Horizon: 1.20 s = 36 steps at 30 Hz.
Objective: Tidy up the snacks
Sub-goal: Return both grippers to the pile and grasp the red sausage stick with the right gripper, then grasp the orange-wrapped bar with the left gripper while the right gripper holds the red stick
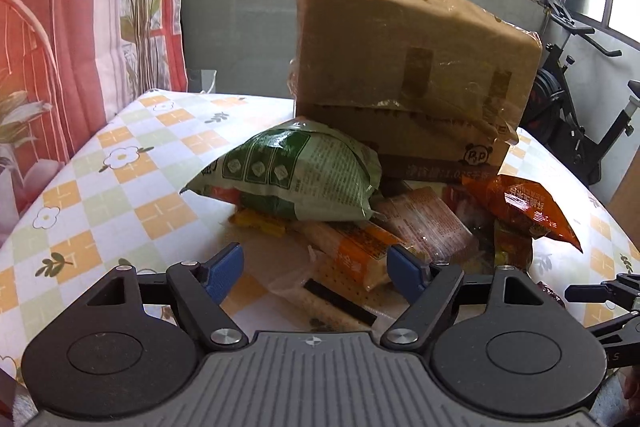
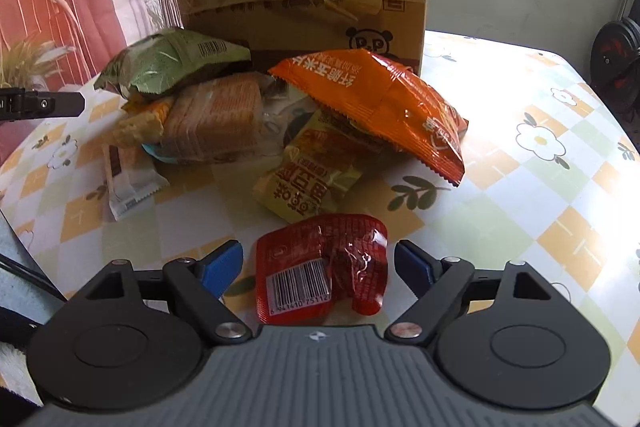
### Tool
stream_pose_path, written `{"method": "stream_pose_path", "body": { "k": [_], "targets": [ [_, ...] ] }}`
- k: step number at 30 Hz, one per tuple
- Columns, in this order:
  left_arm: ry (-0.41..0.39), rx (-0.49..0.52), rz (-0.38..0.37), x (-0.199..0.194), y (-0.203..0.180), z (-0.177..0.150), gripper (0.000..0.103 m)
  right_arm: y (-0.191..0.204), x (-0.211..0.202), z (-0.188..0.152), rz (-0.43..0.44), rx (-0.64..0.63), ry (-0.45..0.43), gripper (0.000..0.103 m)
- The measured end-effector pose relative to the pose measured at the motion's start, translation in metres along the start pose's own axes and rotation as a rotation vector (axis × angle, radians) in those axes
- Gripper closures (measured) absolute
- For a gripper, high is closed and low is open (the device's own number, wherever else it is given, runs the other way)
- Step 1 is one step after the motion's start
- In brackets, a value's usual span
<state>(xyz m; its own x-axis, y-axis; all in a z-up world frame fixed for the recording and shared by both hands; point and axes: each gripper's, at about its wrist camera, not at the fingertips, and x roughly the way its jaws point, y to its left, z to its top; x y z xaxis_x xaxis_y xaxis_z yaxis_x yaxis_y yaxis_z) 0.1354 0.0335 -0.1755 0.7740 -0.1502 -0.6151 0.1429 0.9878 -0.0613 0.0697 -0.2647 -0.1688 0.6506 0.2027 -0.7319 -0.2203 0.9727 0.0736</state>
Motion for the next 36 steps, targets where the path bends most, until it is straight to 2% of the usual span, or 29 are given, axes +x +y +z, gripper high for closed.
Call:
{"method": "stream_pose_path", "body": {
  "k": [4,9,19,23,25,28,30,36],
  "targets": [
    [0.003,-0.006,0.0,0.001,0.0,0.0,0.023,0.004,0.003,0.0,-0.006,-0.046,0.014,0.018],
    [0.009,-0.007,0.002,0.002,-0.002,0.0,0.023,0.001,0.006,-0.002,-0.026,-0.019,0.001,0.024],
    [0.025,-0.009,-0.009,0.006,-0.004,-0.002,0.023,0.003,0.006,-0.005,-0.037,-0.041,-0.033,0.025],
    [0.028,-0.017,-0.007,0.007,-0.003,-0.003,0.023,0.007,0.004,-0.006,-0.029,-0.053,-0.043,0.039],
    [0.031,-0.022,-0.005,0.008,-0.002,-0.003,0.023,0.006,0.004,-0.006,-0.026,-0.051,-0.046,0.04],
    [0.033,-0.026,-0.004,0.008,-0.002,-0.003,0.023,0.005,0.002,-0.007,-0.025,-0.042,-0.053,0.053],
    [0.031,-0.025,-0.004,0.008,-0.002,-0.003,0.024,0.005,0.0,-0.007,-0.011,-0.037,-0.057,0.065],
    [0.026,-0.02,-0.003,0.007,-0.003,-0.003,0.024,0.008,-0.013,-0.004,0.056,-0.022,-0.114,0.071]
  ]
}}
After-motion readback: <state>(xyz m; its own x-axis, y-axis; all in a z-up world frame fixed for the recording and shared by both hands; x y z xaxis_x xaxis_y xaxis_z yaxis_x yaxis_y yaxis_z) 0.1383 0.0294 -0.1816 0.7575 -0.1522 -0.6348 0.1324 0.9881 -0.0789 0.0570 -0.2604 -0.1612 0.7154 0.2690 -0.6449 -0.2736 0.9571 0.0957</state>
